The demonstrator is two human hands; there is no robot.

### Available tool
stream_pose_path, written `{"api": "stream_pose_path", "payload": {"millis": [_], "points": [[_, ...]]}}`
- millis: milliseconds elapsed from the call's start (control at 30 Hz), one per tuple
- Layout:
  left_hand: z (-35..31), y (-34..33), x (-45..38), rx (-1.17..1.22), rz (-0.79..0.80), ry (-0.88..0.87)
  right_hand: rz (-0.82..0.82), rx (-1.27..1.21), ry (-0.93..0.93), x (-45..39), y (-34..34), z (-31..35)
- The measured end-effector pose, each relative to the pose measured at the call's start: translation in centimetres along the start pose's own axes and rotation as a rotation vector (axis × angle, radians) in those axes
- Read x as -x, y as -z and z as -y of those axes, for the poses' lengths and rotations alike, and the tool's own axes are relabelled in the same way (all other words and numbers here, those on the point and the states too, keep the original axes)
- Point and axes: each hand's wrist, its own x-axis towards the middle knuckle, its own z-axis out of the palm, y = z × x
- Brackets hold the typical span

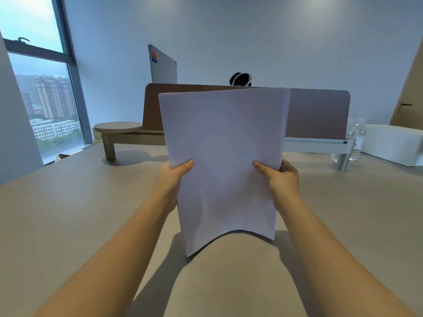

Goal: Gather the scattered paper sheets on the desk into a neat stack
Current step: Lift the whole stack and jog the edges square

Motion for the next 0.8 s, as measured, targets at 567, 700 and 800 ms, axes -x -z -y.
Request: {"api": "stream_pose_path", "payload": {"millis": [567, 700, 800], "points": [[0.1, 1.9, -1.1, -0.162, 0.037, -0.096, 0.198, 0.02, -0.04, -0.3, 0.5, -0.9], [0.3, 1.3, -1.1, -0.134, -0.017, -0.125, 0.1, -0.005, 0.041, -0.4, -0.3, -1.6], [0.4, 0.5, -0.9, -0.154, -0.103, -0.162, -0.008, 0.075, 0.111, -0.4, -1.0, -1.7]]}}
